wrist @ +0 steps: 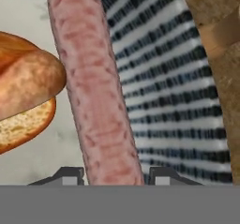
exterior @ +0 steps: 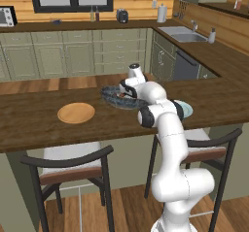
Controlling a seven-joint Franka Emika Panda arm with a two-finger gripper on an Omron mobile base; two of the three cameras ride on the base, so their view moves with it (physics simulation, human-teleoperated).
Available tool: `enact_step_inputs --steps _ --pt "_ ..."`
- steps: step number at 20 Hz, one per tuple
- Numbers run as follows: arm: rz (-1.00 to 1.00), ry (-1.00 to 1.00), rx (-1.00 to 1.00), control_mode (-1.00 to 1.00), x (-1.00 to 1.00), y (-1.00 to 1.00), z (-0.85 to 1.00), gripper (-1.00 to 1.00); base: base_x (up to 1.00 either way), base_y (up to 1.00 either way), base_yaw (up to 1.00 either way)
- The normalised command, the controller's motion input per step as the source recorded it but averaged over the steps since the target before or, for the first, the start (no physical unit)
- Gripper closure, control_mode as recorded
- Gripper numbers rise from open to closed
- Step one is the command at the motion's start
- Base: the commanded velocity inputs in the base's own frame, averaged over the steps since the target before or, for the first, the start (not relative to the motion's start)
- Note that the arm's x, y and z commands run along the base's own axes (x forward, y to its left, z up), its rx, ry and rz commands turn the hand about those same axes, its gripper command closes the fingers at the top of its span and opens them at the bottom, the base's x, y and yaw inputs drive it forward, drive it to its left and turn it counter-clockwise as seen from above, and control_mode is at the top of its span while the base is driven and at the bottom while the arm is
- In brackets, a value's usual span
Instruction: Place one bun and one sausage from the bowl on each plate.
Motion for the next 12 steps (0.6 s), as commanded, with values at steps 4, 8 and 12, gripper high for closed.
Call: enact_step_inputs --steps 4,8,12 --pt "0.00 0.05 0.00 -1.00 0.02 0.00 -0.03 1.00 0.00 0.00 0.00" --pt "0.00 0.12 0.00 -1.00 -0.01 0.01 0.00 1.00 0.00 0.00 0.00" --pt "0.01 0.04 -0.02 -1.00 -0.24 0.04 0.00 1.00 0.00 0.00 0.00"
